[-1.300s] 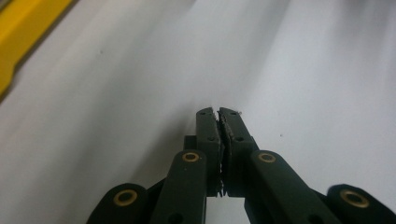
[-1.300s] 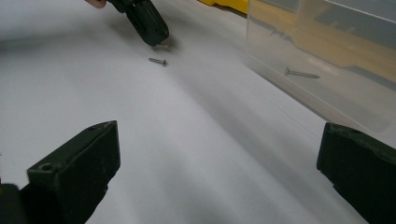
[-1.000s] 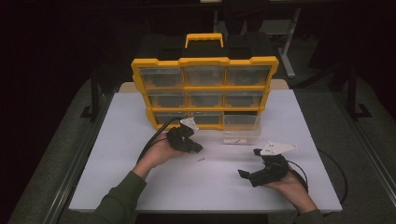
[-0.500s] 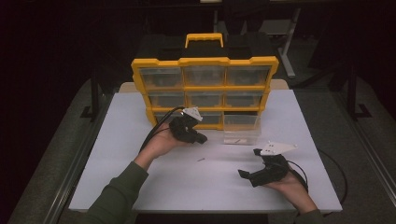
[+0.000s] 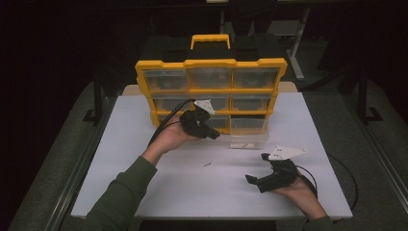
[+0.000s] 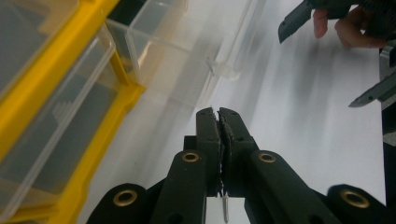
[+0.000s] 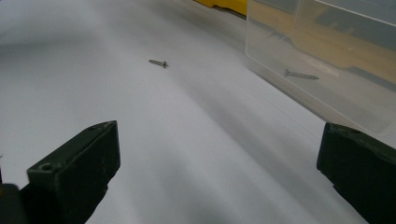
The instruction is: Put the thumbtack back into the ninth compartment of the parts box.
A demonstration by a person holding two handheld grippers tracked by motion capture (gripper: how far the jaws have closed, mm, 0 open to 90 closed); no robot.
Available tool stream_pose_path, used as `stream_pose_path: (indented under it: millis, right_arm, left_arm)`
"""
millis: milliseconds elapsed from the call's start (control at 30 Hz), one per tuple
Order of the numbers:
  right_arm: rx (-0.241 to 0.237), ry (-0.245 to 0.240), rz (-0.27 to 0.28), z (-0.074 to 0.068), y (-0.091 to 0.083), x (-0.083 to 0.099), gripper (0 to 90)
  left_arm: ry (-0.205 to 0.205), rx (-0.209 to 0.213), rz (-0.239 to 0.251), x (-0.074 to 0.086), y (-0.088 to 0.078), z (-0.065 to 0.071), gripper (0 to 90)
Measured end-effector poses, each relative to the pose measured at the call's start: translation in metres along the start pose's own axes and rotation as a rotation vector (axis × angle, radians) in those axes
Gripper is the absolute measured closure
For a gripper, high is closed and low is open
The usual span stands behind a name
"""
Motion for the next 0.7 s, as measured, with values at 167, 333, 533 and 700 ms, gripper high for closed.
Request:
stream_pose_path:
  millis: [167, 333, 533, 700]
  right_arm:
    - [-0.001, 0.0, 0.0, 0.0, 0.0, 0.0, 0.0]
    - [-0.001, 0.0, 0.001, 0.0, 0.0, 0.0, 0.0]
    - [-0.002, 0.0, 0.0, 0.0, 0.0, 0.0, 0.0]
    - [-0.002, -0.001, 0.003, 0.0, 0.0, 0.0, 0.0]
  left_arm:
    - [0.006, 0.0, 0.009, -0.01, -0.001, -0.002, 87.6]
    - [0.019, 0.003, 0.015, -0.024, -0.001, -0.004, 87.6]
    - [0.03, 0.004, 0.017, -0.038, 0.004, -0.004, 87.6]
    - [0.04, 0.004, 0.016, -0.046, 0.008, -0.005, 87.6]
Point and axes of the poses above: each handheld gripper's, and its own axes: y roughly forward along the jaws, x roughly out of its underside, z roughly to its right, the point moved 9 cm from there along y, roughly forward along the jaws, and after that the axes turned 7 degrees about y, right-handed, at the moved point
